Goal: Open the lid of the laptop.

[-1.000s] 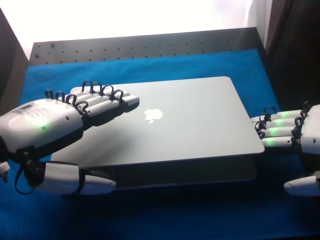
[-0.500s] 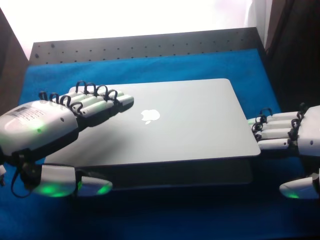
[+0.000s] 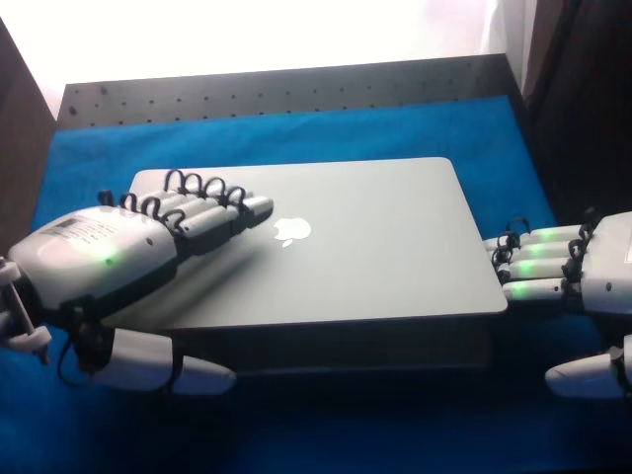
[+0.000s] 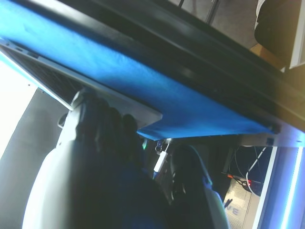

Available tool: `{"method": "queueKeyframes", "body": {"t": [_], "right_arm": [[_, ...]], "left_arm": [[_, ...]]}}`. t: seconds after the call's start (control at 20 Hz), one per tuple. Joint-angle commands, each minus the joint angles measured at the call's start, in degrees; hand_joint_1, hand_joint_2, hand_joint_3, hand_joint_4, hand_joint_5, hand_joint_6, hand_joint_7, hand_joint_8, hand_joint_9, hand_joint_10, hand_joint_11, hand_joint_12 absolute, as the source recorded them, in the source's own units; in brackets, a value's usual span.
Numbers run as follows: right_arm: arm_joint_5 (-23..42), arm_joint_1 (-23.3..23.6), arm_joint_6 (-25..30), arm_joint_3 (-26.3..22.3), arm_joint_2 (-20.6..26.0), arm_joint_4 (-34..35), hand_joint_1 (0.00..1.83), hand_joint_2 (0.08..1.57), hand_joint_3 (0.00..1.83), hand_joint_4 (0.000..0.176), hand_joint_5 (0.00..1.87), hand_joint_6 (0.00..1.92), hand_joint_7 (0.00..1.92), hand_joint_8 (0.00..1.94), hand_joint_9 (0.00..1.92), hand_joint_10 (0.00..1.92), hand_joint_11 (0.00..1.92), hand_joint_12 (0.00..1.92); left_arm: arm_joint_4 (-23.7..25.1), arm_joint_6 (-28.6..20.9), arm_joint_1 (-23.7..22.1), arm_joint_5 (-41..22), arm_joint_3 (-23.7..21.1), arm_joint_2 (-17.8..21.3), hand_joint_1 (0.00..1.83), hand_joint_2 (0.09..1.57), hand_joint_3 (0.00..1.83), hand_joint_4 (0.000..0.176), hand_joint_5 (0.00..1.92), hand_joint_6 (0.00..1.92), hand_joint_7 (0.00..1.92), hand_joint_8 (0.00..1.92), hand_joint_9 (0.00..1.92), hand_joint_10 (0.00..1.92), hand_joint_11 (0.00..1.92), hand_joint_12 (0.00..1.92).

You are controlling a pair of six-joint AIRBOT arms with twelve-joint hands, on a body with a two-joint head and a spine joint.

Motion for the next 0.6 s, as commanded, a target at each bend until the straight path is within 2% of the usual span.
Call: {"method": "queueKeyframes", "body": {"t": [0.0, 0.05, 0.1, 0.2, 0.25, 0.35, 0.45, 0.5, 0.55], "right_arm": [[5.92, 1.04, 0.31, -0.53, -0.54, 2.71, 0.07, 1.50, 0.00, 0.000, 0.08, 0.01, 0.04, 0.01, 0.00, 0.00, 0.00, 0.00], [5.91, 1.04, 0.31, -0.54, -0.65, 2.43, 0.07, 1.50, 0.00, 0.000, 0.09, 0.01, 0.05, 0.01, 0.00, 0.00, 0.00, 0.00], [5.91, 1.04, 0.31, -0.52, -0.75, 2.04, 0.04, 1.50, 0.00, 0.000, 0.07, 0.00, 0.03, 0.00, 0.00, 0.00, 0.00, 0.00], [5.91, 1.05, 0.32, -0.51, -0.83, 1.57, 0.08, 1.49, 0.00, 0.000, 0.08, 0.01, 0.02, 0.00, 0.00, 0.00, 0.00, 0.00], [5.91, 1.05, 0.32, -0.51, -1.01, 1.56, 0.11, 1.48, 0.00, 0.000, 0.09, 0.01, 0.04, 0.01, 0.00, 0.00, 0.00, 0.00], [5.89, 1.05, 0.32, -0.47, -1.62, 1.45, 0.11, 1.48, 0.00, 0.000, 0.09, 0.00, 0.03, 0.00, 0.00, 0.00, 0.00, 0.00], [5.78, 1.03, 0.32, -0.28, -2.45, 1.29, 0.12, 1.49, 0.00, 0.000, 0.08, 0.00, 0.02, 0.00, 0.00, 0.00, 0.00, 0.00], [5.59, 0.73, 0.32, -0.17, -2.89, 1.19, 0.04, 1.50, 0.00, 0.000, 0.08, 0.00, 0.04, 0.00, 0.00, 0.00, 0.00, 0.00], [5.32, 0.44, 0.32, -0.13, -3.10, 1.11, 0.04, 1.50, 0.00, 0.000, 0.08, 0.00, 0.04, 0.00, 0.00, 0.00, 0.00, 0.00]], "left_arm": [[0.01, 0.14, -0.63, -7.60, 0.16, 0.15, 0.65, 0.90, 0.00, 0.065, 0.00, 0.00, 0.00, 0.00, 0.00, 0.00, 0.00, 0.00], [-0.07, 0.14, -0.69, -7.76, 0.28, 0.16, 0.63, 0.90, 0.00, 0.065, 0.00, 0.00, 0.00, 0.00, 0.00, 0.00, 0.00, 0.00], [-0.07, 0.14, -1.00, -7.84, 0.45, 0.11, 0.58, 0.93, 0.00, 0.049, 0.00, 0.00, 0.00, 0.00, 0.00, 0.00, 0.00, 0.00], [-0.07, 0.15, -2.04, -8.30, 0.92, -0.32, 0.50, 0.98, 0.01, 0.037, 0.00, 0.00, 0.00, 0.00, 0.00, 0.00, 0.00, 0.00], [-0.14, 0.15, -2.43, -8.55, 1.17, -0.69, 0.48, 0.99, 0.01, 0.049, 0.00, 0.00, 0.00, 0.00, 0.00, 0.00, 0.00, 0.00], [-0.38, 0.16, -2.94, -8.74, 1.62, -1.42, 0.50, 0.99, 0.01, 0.045, 0.00, 0.00, 0.00, 0.00, 0.00, 0.00, 0.00, 0.00], [-0.72, 0.16, -3.00, -9.02, 1.68, -1.65, 0.52, 0.99, 0.01, 0.028, 0.00, 0.00, 0.00, 0.00, 0.00, 0.00, 0.00, 0.00], [-1.03, 0.16, -2.98, -9.28, 1.62, -1.65, 0.54, 0.97, 0.00, 0.013, 0.00, 0.00, 0.00, 0.00, 0.00, 0.00, 0.00, 0.00], [-1.12, 0.16, -2.95, -9.36, 1.61, -1.64, 0.54, 0.97, 0.00, 0.013, 0.00, 0.00, 0.00, 0.00, 0.00, 0.00, 0.00, 0.00]]}}
